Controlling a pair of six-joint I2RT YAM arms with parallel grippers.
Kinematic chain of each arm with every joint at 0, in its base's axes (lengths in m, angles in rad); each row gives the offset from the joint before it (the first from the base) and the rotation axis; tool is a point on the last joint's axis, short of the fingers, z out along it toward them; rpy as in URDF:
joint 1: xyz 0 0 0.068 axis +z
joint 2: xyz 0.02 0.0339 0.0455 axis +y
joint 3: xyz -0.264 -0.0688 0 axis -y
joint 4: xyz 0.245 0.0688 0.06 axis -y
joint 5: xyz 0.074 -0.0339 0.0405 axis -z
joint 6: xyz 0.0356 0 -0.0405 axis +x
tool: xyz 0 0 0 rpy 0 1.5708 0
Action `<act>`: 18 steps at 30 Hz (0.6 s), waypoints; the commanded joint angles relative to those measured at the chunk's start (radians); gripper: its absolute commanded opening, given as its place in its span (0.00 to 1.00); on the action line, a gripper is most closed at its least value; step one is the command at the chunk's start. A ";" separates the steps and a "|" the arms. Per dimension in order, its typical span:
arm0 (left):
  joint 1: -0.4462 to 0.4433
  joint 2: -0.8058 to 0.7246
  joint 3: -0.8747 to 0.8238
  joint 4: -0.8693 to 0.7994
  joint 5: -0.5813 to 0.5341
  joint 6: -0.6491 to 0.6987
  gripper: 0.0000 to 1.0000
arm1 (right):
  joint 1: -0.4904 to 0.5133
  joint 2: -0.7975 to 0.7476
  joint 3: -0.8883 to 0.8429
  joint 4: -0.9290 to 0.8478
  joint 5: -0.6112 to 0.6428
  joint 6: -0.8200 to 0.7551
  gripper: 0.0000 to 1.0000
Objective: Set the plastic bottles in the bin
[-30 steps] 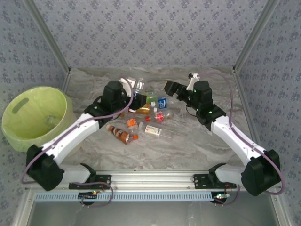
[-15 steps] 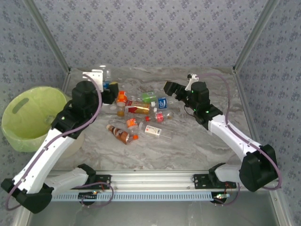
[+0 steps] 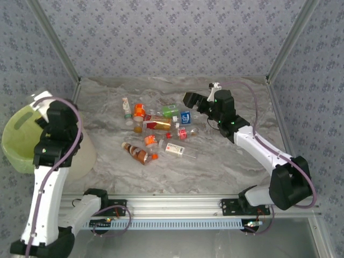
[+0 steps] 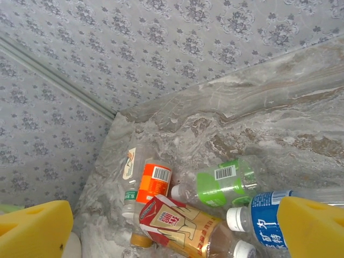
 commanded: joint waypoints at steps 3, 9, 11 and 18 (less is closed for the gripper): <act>0.132 0.006 -0.029 -0.082 0.002 -0.127 0.00 | 0.000 0.009 0.042 0.004 -0.022 -0.012 1.00; 0.267 0.057 -0.072 -0.095 0.165 -0.233 0.02 | 0.001 0.009 0.044 -0.015 -0.025 -0.018 1.00; 0.300 0.074 -0.085 -0.093 0.229 -0.257 0.02 | 0.002 0.009 0.044 -0.023 -0.025 -0.019 1.00; 0.409 0.101 -0.100 -0.100 0.479 -0.304 0.29 | 0.003 0.010 0.050 -0.048 -0.024 -0.019 1.00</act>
